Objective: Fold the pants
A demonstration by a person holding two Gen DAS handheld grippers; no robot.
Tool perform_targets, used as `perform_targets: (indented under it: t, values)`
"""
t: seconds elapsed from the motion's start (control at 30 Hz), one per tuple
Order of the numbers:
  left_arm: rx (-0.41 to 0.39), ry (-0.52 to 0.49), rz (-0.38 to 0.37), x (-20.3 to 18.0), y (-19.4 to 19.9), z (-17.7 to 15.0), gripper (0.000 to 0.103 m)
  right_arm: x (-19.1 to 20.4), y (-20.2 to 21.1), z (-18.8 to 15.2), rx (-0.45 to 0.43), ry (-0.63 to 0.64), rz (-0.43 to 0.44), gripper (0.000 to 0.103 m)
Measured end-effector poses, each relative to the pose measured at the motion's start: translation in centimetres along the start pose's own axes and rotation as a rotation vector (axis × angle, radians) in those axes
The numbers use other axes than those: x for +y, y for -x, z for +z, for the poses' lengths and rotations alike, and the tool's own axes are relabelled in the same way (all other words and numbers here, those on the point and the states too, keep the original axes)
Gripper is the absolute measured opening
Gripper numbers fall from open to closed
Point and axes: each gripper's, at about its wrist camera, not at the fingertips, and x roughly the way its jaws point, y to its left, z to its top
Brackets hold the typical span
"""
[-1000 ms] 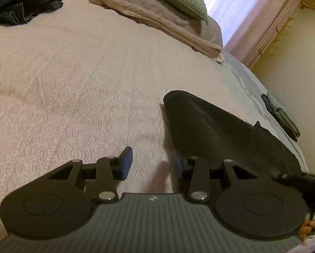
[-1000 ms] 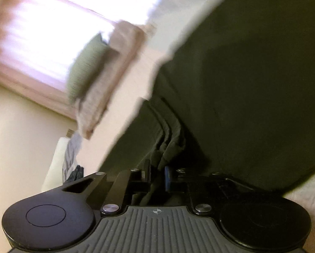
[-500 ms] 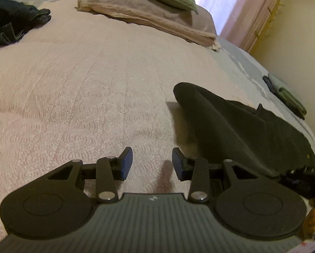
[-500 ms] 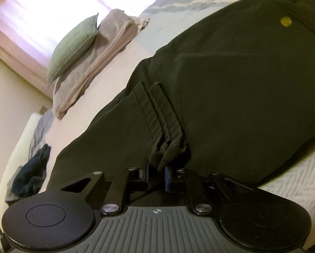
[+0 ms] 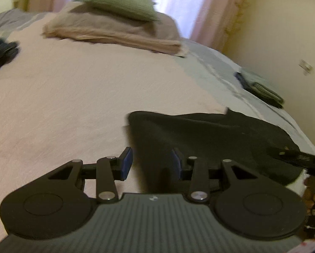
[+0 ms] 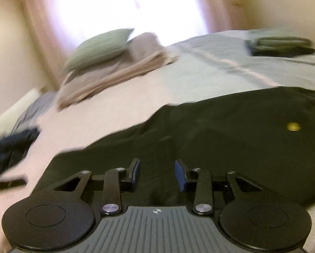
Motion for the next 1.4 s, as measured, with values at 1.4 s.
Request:
perform_targets:
  t: [1.4]
  values:
    - [0.047, 0.055, 0.157, -4.3, 1.6, -4.0, 0.034, -13.1, 10.8, -2.1, -0.003, -0.409, -0.082, 0.058]
